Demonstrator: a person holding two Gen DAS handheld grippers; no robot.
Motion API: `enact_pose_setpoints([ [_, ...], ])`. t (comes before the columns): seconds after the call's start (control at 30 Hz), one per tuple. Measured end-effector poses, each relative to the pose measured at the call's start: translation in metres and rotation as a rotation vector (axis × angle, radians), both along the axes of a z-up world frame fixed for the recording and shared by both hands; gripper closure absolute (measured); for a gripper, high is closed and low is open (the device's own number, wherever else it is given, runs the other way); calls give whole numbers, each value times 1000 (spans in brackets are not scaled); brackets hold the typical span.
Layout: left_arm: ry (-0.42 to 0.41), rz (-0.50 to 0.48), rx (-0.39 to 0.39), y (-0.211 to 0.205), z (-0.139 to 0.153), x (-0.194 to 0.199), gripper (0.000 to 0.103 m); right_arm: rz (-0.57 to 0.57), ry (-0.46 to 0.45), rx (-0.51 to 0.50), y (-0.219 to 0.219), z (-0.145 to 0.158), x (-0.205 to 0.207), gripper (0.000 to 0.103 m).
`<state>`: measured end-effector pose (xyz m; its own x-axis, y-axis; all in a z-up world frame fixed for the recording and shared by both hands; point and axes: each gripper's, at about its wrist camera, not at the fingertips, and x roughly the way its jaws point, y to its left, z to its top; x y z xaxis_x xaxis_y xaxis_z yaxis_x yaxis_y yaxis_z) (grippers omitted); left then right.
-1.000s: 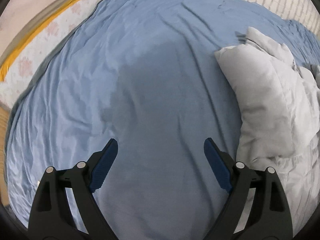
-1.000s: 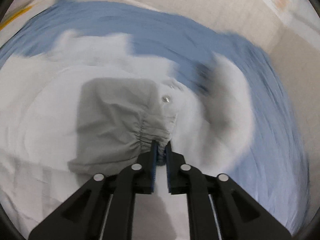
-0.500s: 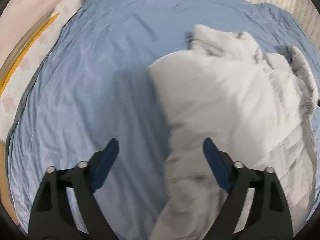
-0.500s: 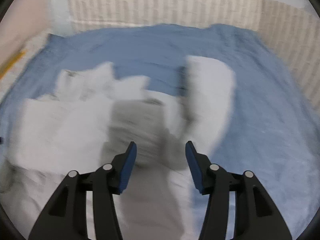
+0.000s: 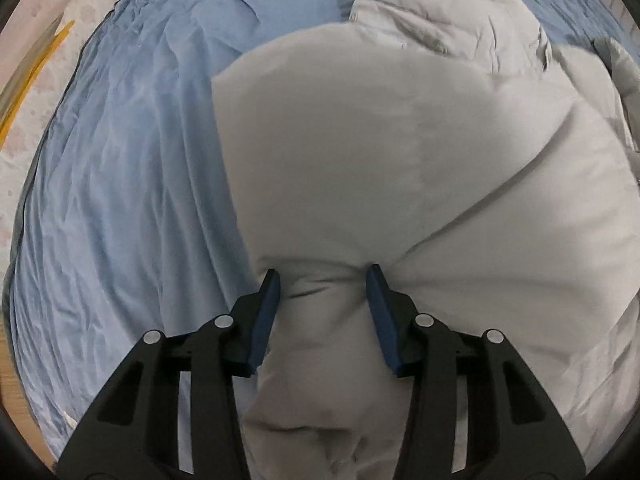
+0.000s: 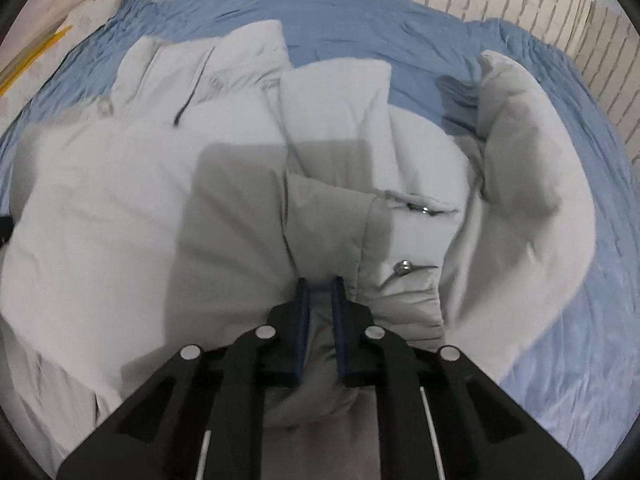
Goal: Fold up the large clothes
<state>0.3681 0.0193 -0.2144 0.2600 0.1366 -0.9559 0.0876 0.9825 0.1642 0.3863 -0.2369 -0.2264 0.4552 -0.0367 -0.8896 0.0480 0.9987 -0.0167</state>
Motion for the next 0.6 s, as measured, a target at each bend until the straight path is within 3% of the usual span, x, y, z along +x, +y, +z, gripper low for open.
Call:
enact_pose_setpoints([
  [0.07,26,29,-42,4,-7,11,50,4,-2,-6,1,-2,3,93],
  [0.17,28,92,-116,18,6,19,51,17,-17,108,-16,17,15,88],
  [0.2,1,76,-112,19,14,16,51,17,-63,135,-27,32,15,74],
  [0.23,-40,58,-97,20,24,11,46,7,-99,135,-36,43,14,50],
  [0.27,-86,45,-71,21,36,7,40,-23,-143,111,-50,57,15,39],
  [0.3,-110,45,-57,22,42,7,28,-56,-165,78,-64,66,21,36],
  [0.33,-137,51,-45,23,50,9,24,-73,-158,56,-74,67,30,36],
  [0.47,-158,61,-7,26,55,32,23,-97,-10,11,-105,38,82,36],
  [0.53,-142,57,49,27,47,44,23,-87,67,-65,-107,16,101,33],
  [0.6,-119,61,54,37,41,51,22,-73,144,-142,-104,-6,109,30],
])
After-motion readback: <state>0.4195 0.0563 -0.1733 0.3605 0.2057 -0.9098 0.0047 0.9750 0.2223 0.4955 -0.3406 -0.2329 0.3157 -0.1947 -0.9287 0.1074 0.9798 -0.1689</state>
